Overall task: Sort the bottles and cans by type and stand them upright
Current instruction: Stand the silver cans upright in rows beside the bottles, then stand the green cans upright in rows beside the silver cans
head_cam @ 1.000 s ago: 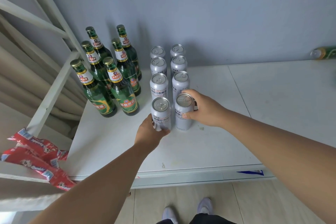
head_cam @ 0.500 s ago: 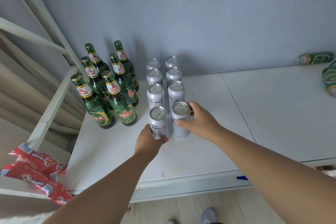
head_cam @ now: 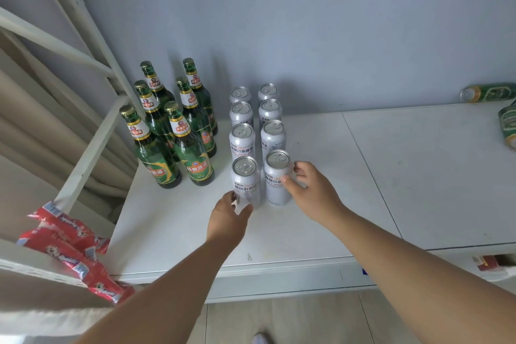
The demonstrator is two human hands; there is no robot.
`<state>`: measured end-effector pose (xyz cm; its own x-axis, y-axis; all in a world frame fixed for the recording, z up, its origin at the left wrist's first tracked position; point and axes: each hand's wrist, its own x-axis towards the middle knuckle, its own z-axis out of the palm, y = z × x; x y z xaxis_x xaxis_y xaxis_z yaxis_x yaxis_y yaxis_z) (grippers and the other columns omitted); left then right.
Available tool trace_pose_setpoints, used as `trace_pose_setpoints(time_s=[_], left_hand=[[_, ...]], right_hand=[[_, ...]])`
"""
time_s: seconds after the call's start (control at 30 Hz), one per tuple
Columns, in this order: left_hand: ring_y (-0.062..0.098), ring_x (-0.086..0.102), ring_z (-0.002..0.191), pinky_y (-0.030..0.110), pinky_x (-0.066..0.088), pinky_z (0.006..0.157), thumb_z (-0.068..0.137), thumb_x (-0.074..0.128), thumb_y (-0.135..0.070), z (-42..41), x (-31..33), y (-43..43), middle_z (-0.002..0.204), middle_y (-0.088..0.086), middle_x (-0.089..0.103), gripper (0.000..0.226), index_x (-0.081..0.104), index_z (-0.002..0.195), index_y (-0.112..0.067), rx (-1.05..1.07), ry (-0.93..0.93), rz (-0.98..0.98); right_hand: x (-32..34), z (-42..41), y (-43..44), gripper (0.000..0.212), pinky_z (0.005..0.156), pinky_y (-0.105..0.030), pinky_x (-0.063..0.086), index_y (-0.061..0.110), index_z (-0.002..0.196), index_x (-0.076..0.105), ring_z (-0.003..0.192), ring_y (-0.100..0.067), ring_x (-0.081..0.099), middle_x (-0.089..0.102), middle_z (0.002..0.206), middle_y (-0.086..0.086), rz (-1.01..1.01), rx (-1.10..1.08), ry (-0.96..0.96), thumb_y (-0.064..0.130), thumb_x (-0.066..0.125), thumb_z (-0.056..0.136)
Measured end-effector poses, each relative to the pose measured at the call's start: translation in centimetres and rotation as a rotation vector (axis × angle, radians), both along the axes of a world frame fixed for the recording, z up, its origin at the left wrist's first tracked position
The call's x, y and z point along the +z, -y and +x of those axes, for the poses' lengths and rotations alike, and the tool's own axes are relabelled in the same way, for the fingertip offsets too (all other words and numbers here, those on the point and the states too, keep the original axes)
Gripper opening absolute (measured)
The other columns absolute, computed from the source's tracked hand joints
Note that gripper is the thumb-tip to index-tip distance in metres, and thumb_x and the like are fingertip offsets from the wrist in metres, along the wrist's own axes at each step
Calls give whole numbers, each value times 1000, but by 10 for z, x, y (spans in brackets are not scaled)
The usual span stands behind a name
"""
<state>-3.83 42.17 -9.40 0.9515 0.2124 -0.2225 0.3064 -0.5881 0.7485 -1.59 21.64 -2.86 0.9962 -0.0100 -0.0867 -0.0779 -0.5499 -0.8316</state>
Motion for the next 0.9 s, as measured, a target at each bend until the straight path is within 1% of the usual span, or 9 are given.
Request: trace_pose_setpoints(time_s=[0.1,0.17,0.23,0.37,0.5,0.6,0.67,0.77,0.9], left_hand=[[18,58,126,33,47,100,92,69,-40,-9,2,6,140,-3,59,58,51,142,-17,23,-1,11],[19,57,125,33,47,97,92,69,-41,-14,3,14,139,-3,59,58,50,142,-17,48,2,31],[20,56,126,31,45,94,92,68,-42,-21,4,26,141,-2,56,61,47,144,-17,74,1,56],[23,50,135,40,45,108,93,66,-47,-37,4,64,149,5,52,73,38,152,-13,109,-69,87],[27,52,133,39,42,109,94,65,-48,-52,5,119,149,9,52,73,40,150,-9,114,-102,95],[26,52,134,38,42,109,94,66,-47,-58,8,164,148,8,53,71,42,150,-11,79,-100,98],[24,53,133,38,42,109,93,66,-47,-60,10,195,147,7,54,70,43,149,-12,41,-94,97],[21,53,132,37,43,108,93,66,-49,-59,17,243,147,3,54,70,44,149,-14,-28,-80,86],[14,55,130,34,44,106,92,67,-49,-55,24,299,145,-3,54,67,46,148,-19,-183,-53,83]], right_hand=[[0,-7,15,56,108,-36,43,14,140,48,135,-14,51,53,147,2,-15,15,4,42,65,95],[0,-11,32,61,109,-34,42,15,144,46,137,-12,49,50,150,1,-22,23,8,44,65,95],[1,-17,54,62,110,-34,41,17,145,45,139,-10,47,49,151,3,-23,35,12,45,65,94],[6,-32,114,68,113,-39,40,20,148,44,140,-10,45,49,152,4,-60,52,6,53,63,91],[12,-51,186,68,113,-38,40,19,147,45,139,-11,46,51,150,3,-108,39,14,53,63,92],[14,-66,238,67,113,-37,40,17,147,45,139,-12,47,51,150,1,-104,-9,-6,52,63,93],[14,-74,271,66,112,-33,38,17,147,46,139,-13,47,51,150,2,-89,-45,-23,53,61,94],[15,-84,311,63,105,-27,36,17,147,45,138,-13,47,51,150,3,-73,-107,-39,52,59,96],[19,-90,352,64,103,-25,34,17,148,44,138,-13,47,50,151,3,-45,-185,-64,51,59,96]])
